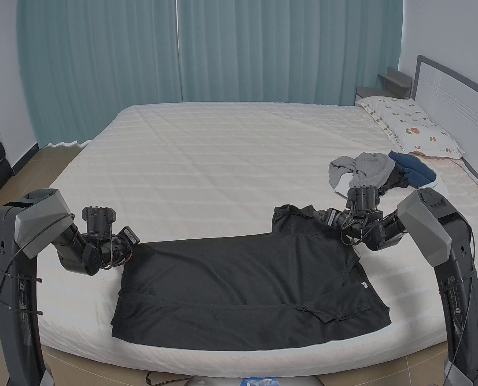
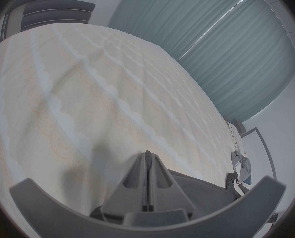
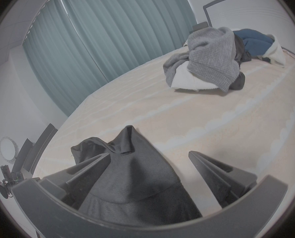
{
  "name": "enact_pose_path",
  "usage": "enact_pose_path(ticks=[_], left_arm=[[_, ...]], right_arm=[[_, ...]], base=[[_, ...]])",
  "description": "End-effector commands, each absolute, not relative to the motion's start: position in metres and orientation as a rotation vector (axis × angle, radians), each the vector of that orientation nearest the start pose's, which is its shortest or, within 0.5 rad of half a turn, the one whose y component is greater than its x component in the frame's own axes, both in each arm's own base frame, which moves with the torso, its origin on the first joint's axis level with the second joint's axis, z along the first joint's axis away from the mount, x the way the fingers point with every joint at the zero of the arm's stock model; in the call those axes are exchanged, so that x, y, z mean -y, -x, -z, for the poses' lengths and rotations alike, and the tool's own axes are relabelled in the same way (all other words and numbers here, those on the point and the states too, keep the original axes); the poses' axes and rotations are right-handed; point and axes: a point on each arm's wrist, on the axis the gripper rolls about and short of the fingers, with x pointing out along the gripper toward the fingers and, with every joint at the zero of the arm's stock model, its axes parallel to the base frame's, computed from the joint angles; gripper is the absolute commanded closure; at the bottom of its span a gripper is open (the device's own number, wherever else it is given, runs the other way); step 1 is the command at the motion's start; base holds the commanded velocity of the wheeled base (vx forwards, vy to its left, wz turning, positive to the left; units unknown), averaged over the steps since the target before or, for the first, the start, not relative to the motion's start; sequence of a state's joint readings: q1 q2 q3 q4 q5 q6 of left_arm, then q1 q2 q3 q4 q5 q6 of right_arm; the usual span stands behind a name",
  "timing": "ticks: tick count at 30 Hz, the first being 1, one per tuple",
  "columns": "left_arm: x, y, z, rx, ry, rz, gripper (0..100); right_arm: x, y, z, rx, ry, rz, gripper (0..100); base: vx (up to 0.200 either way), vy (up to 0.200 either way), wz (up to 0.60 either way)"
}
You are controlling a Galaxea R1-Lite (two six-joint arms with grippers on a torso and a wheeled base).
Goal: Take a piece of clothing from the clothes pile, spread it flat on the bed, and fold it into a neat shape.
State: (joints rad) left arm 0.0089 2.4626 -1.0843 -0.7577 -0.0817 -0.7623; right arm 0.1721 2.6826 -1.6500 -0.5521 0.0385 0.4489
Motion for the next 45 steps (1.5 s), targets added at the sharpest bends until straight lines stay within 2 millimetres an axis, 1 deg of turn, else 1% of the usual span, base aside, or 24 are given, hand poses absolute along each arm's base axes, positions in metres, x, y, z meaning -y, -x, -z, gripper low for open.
enact_pose_path(ticks=[1,7,8,14,19,20,22,26,29,33,37,45], left_arm=[[-0.002,-0.424,0.029,-0.619,0.765,-0.171,100],[-0.001,-0.424,0.029,-0.62,0.763,-0.169,100],[-0.002,-0.424,0.029,-0.617,0.765,-0.172,100],[-0.001,-0.424,0.029,-0.618,0.765,-0.169,100],[-0.001,-0.424,0.029,-0.62,0.764,-0.17,100],[-0.001,-0.424,0.029,-0.618,0.765,-0.169,100],[-0.001,-0.424,0.027,-0.615,0.765,-0.168,100],[0.0,-0.425,0.025,-0.612,0.762,-0.164,100],[0.0,-0.425,0.023,-0.604,0.76,-0.162,100],[-0.001,-0.426,0.018,-0.583,0.755,-0.167,100],[-0.003,-0.427,0.01,-0.547,0.76,-0.159,100],[-0.004,-0.425,0.008,-0.544,0.759,-0.162,100]], right_arm=[[-0.089,-0.507,0.039,-0.536,-0.411,-0.089,0],[-0.089,-0.507,0.034,-0.529,-0.415,-0.091,0],[-0.089,-0.507,0.032,-0.527,-0.415,-0.091,100],[-0.088,-0.504,0.03,-0.531,-0.417,-0.09,100],[-0.082,-0.502,0.027,-0.531,-0.421,-0.079,100],[-0.079,-0.502,0.023,-0.526,-0.423,-0.076,100],[-0.075,-0.498,0.021,-0.537,-0.425,-0.075,100],[-0.073,-0.493,0.014,-0.535,-0.43,-0.084,100],[-0.068,-0.492,0.008,-0.5,-0.438,-0.091,100],[-0.067,-0.492,0.004,-0.469,-0.452,-0.095,100],[-0.068,-0.493,0.001,-0.43,-0.49,-0.093,100],[-0.065,-0.493,-0.009,-0.389,-0.507,-0.091,100]], base=[[0.0,0.0,0.0],[0.0,0.0,0.0],[0.0,0.0,0.0],[0.0,0.0,0.0],[0.0,0.0,0.0],[0.0,0.0,0.0],[0.0,0.0,0.0],[0.0,0.0,0.0],[0.0,0.0,0.0],[0.0,0.0,0.0],[0.0,0.0,0.0],[0.0,0.0,0.0]])
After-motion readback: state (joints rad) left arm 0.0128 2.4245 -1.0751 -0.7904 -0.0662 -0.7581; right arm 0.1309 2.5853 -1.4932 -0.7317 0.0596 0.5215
